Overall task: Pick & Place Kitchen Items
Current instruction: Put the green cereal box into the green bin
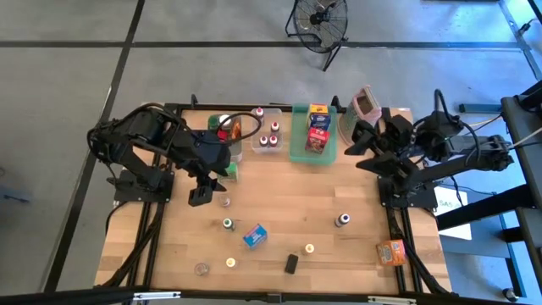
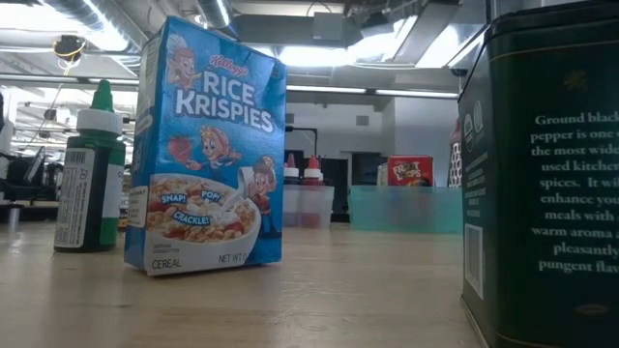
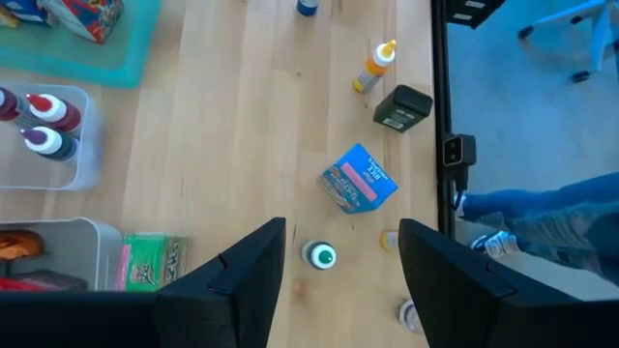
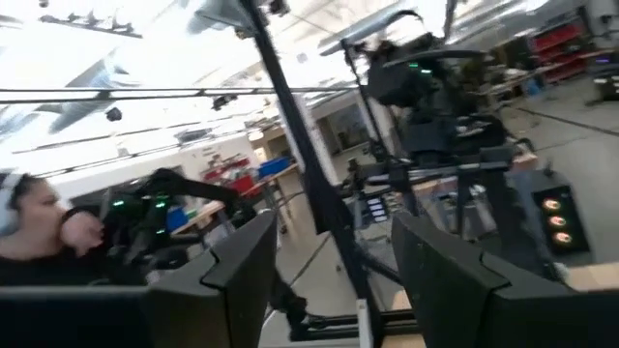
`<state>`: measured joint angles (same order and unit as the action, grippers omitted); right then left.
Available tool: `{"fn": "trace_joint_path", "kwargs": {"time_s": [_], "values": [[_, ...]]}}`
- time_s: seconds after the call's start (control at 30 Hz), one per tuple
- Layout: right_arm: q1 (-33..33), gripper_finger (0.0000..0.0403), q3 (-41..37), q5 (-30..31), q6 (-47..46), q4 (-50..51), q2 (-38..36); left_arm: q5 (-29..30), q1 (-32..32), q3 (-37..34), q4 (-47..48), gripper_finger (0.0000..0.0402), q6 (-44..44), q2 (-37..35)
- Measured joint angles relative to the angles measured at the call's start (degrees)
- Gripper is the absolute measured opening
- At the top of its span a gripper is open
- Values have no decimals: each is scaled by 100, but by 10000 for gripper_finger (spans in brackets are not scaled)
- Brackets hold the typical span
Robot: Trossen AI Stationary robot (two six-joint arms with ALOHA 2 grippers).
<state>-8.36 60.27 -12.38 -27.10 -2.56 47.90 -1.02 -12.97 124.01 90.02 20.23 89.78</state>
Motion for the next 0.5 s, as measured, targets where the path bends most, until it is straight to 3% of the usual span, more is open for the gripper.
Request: {"fn": "trace_joint_path", "kwargs": {"time_s": [0.33,0.5], "values": [[2,208,0,823,-61,3,366,-4,0,0,0,198,2,2],[2,208,0,830,-83,1,510,-4,0,0,0,198,1,4]]}}
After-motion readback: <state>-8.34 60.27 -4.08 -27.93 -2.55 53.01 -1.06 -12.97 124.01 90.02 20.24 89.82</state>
